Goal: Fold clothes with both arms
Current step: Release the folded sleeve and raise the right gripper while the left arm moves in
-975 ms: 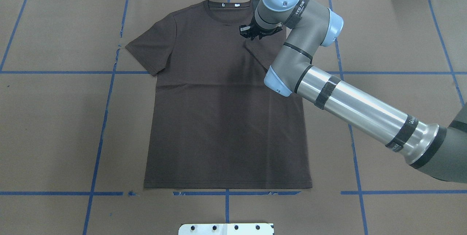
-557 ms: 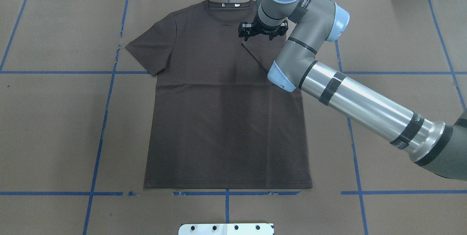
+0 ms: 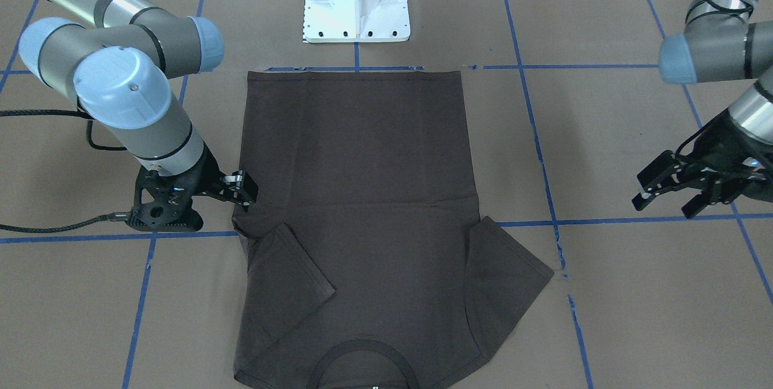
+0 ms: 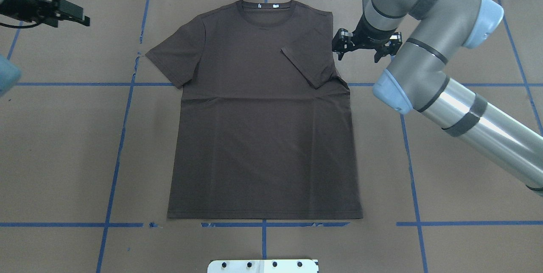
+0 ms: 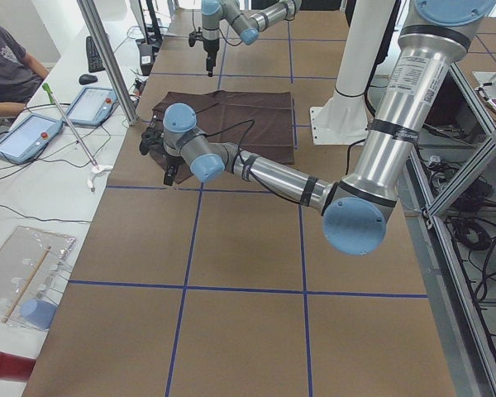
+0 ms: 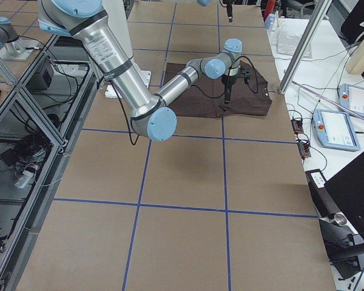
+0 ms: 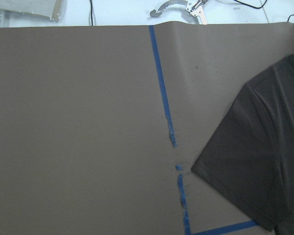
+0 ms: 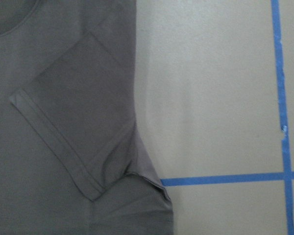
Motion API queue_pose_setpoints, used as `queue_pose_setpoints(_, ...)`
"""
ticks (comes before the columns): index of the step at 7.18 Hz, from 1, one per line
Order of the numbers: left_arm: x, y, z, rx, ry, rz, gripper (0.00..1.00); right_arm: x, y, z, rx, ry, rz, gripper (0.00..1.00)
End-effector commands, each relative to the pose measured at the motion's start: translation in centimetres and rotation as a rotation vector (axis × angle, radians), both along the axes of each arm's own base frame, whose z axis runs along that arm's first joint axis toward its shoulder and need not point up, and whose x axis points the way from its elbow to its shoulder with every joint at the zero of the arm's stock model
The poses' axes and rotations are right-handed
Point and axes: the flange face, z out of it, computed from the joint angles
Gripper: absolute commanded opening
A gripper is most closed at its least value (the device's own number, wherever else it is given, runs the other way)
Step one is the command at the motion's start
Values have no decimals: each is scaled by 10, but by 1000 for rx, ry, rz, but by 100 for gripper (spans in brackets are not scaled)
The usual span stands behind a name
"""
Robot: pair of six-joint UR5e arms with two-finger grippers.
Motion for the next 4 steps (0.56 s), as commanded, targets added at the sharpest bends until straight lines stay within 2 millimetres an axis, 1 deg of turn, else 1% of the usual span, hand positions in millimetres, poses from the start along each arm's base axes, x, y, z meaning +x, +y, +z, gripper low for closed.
queue_pose_setpoints(1,105,-9,-25,-22,-37,-144,100,34,35,22,6,-10,-10,100)
queue_pose_setpoints(2,135,-24,-6,-22,-36,-171,100,42,47,26,10,-17,-10,100)
queue_pose_setpoints(3,140,-34,25,-1,-27,-226,100,45,50,25,8,-20,-5,100)
queue_pose_setpoints(4,165,-37,35,6,-40,-228,100,36,54,24,8,-19,-16,100)
